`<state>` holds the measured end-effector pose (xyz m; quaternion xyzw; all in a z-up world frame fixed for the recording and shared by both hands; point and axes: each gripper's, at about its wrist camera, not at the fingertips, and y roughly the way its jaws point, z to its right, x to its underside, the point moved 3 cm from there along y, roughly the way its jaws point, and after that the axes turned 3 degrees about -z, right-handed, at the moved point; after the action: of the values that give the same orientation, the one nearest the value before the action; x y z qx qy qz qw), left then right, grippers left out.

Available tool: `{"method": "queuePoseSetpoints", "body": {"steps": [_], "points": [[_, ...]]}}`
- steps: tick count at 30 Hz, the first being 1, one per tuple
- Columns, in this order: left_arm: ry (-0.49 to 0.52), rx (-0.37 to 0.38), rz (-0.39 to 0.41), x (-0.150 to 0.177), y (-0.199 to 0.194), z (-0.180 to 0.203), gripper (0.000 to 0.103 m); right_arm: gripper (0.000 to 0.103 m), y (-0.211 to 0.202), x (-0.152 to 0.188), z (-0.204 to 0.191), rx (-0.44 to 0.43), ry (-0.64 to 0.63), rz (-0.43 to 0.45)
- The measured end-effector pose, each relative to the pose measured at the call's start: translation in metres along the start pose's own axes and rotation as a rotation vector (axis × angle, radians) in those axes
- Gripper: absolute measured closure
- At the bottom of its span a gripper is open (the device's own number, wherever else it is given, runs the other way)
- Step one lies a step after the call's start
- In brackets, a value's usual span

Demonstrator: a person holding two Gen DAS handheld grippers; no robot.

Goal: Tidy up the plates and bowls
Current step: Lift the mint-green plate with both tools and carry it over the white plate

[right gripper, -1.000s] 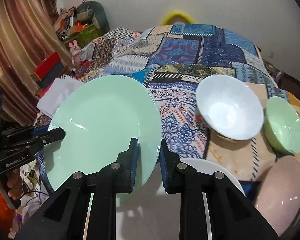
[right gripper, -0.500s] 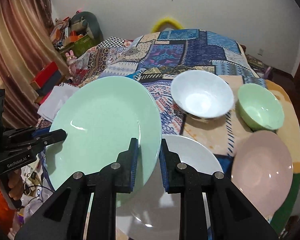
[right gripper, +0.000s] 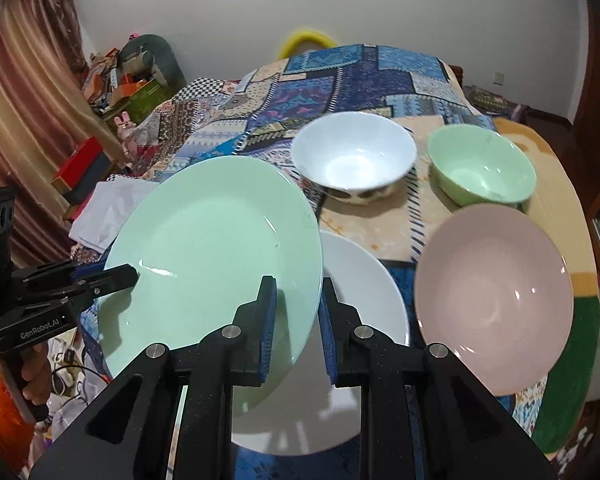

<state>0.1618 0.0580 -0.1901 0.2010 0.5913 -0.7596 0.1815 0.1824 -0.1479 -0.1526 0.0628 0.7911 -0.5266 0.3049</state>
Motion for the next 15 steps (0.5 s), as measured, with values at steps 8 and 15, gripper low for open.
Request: {"method": "queuePoseSetpoints", "body": {"steps": [8,15], "points": [[0.02,0.018,-0.044,0.006,0.022,0.018,0.078,0.084,0.002,0.015,0.021,0.006,0.054,-0.02],[0.026,0.017,-0.083,0.01,0.041,0.024,0.078,0.084,0.013,0.027,0.031,0.005,0.085,-0.054]]}}
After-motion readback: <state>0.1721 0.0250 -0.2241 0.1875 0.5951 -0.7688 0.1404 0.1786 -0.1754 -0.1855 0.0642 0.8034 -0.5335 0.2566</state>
